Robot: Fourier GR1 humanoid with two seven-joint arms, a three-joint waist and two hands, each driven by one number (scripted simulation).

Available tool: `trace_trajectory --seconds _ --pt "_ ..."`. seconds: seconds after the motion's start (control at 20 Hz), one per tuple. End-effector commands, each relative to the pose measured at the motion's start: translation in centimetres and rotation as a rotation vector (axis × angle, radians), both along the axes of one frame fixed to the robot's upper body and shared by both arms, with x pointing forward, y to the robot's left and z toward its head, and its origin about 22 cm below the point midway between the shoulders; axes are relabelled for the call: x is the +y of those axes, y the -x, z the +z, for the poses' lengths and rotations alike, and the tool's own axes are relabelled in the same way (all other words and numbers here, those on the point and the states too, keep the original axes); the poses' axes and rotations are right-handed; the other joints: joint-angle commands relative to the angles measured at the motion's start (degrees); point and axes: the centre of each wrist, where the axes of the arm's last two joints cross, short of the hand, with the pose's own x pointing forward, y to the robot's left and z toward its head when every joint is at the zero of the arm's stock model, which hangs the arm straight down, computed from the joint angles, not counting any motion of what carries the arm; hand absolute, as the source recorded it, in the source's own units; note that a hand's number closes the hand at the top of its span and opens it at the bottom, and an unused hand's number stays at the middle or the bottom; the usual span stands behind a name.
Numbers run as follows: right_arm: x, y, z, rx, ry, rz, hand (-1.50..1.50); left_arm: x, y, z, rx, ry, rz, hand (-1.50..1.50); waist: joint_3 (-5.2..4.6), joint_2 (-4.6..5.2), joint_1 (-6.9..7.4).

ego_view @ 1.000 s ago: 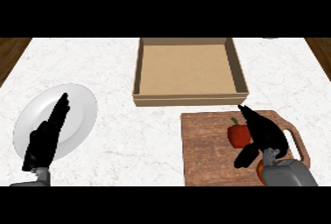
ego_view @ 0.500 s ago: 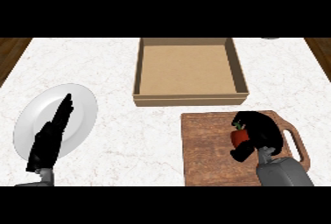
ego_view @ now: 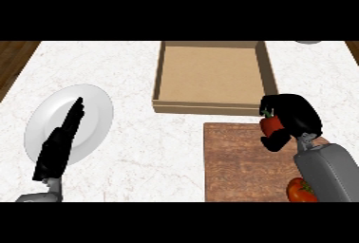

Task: Pick the bell pepper from the cutting board and place it in the cardboard box

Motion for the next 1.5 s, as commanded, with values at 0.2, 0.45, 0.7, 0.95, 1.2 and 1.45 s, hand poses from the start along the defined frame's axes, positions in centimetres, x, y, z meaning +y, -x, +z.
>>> trace_trajectory --seconds 0.2,0.45,0.7,0.95,1.2,1.45 --pt "-5.0 -4.2 7.9 -0.146 0.049 0.424 1.5 -0.9 -1.1 1.3 -0.036 -0.006 -0.074 0.0 0.38 1.93 4.46" --pt "-8.8 -6.5 10.5 -0.22 -0.058 0.548 1.5 -1.8 -1.2 0.4 -0.021 -0.002 -0.09 0.0 0.24 2.35 4.63" --pt "-11.4 -7.7 12.5 -0.299 -0.38 0.725 1.5 -1.9 -1.1 0.6 -0.03 -0.007 -0.082 0.0 0.34 1.84 4.38" --pt "-12.7 -9.3 14.4 -0.285 -0.595 0.871 1.5 -2.1 -1.3 0.5 -0.021 -0.008 -0.071 0.0 0.15 1.63 4.45" --pt "-10.1 -11.4 14.9 -0.237 -0.67 0.955 1.5 -2.3 -1.8 0.9 -0.023 0.004 -0.071 0.0 0.0 1.21 3.99" --pt "-6.9 -13.2 16.7 -0.209 -0.676 0.976 1.5 -1.5 -1.4 0.2 0.005 -0.001 -0.049 0.0 -0.1 0.79 3.16"
